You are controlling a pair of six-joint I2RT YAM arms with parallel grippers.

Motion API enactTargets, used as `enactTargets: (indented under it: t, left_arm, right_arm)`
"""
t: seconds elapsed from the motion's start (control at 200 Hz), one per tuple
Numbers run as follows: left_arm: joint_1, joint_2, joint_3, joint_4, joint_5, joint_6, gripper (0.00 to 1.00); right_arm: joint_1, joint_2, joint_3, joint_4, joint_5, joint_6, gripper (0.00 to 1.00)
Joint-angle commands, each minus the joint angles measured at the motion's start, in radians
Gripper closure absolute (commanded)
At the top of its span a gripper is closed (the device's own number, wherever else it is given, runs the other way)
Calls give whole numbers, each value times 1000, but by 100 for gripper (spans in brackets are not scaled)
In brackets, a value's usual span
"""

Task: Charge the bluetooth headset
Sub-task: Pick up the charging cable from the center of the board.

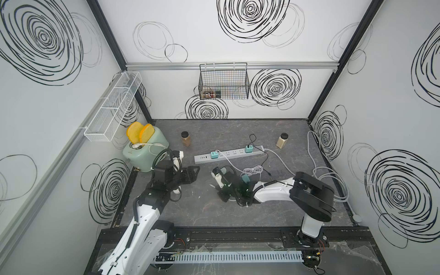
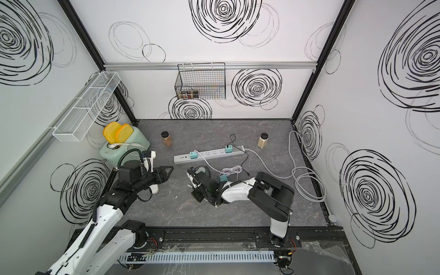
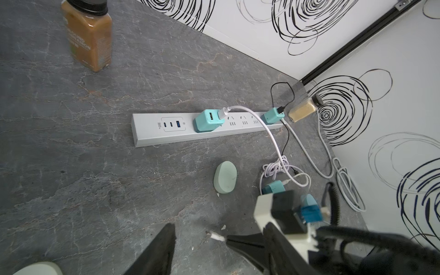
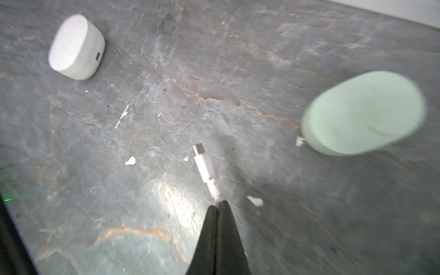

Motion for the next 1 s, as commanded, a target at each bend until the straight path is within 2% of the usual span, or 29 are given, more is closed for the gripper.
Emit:
enactTargets:
  t: [0.0,0.165,0.29,0.49,0.635,0.745,0.86,0.996]
  left_arm:
    - [-63,-11,-15,123,2,-2,36]
    - [-184,-48,-57,294,-22,-40,35]
    - [-279,-81,-131,508,-12,-34,34]
    - [-429,-94,-244,798,-26,-22,32]
    - [-530,-34,-245,884,-44,28,30]
    - [-584,-6,-246,947,-45,119,30]
    - [-611,-11,-236,922,-105,202,34]
    - [-612,-6,-242,939,-133,241,38]
  right_arm:
    - [-70,-151,-62,64,-165,56,95]
    - [-204,-352,-170,84,-337,116,95]
    - [-306,-476,-229,123,-454,151,95]
    - [-412,-560,-224,94,-625,128,95]
    - [-445,-578,-212,76,-744,106,94]
    - [-446,-583,-202,60,-800,83,94]
    - [-448,-592,-199,37,-815,55,94]
    - [-451,-594,-191,9,-854,19,93]
